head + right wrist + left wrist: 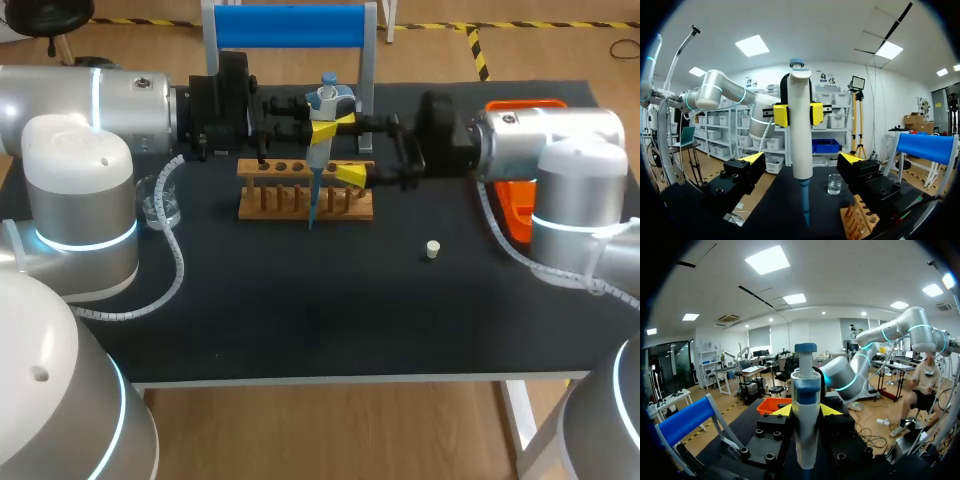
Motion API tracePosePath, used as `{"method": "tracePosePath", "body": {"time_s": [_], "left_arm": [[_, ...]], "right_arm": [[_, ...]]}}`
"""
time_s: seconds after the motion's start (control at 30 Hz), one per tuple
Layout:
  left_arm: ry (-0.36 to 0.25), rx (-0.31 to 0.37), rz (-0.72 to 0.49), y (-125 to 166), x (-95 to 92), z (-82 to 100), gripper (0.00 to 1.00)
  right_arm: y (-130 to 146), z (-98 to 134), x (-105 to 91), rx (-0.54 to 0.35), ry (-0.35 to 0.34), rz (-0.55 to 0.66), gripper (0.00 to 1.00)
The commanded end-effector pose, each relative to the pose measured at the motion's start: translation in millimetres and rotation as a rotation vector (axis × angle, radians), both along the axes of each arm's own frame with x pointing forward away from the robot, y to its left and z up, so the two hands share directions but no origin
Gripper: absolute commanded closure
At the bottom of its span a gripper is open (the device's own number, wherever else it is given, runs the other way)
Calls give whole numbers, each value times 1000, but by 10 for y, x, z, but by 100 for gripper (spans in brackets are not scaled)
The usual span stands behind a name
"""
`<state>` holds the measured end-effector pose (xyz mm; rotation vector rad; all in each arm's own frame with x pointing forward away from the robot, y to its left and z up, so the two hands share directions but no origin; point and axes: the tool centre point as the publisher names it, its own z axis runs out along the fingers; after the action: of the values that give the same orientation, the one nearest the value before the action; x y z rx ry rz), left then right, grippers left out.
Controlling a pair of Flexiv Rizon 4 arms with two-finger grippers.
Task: Invert the test tube, pick up the pipette, mount the tip to pipette, aspirate from beaker and dispense into the tube, eject the tip, return the pipette, and cap with the stopper.
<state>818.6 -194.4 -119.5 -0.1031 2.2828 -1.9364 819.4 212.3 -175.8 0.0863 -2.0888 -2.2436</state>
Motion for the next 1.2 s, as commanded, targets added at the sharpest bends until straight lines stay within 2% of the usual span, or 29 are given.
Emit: {"method": "tracePosePath", "body": {"time_s": [0.03, 0.33, 0.43, 0.9, 1.2], "left_arm": [[1, 2, 1, -7, 1, 6, 100], [1, 2, 1, -7, 1, 6, 100], [1, 2, 1, -7, 1, 6, 100], [1, 2, 1, -7, 1, 6, 100], [1, 2, 1, -7, 1, 6, 100]], "right_arm": [[85, -1, 54, 4, -4, 21, 10], [192, 53, 28, 1, -14, 45, 26], [222, 66, 23, 0, -16, 51, 35], [334, 100, -2, -3, -22, 74, 50], [374, 103, -7, 0, -23, 86, 53]]}}
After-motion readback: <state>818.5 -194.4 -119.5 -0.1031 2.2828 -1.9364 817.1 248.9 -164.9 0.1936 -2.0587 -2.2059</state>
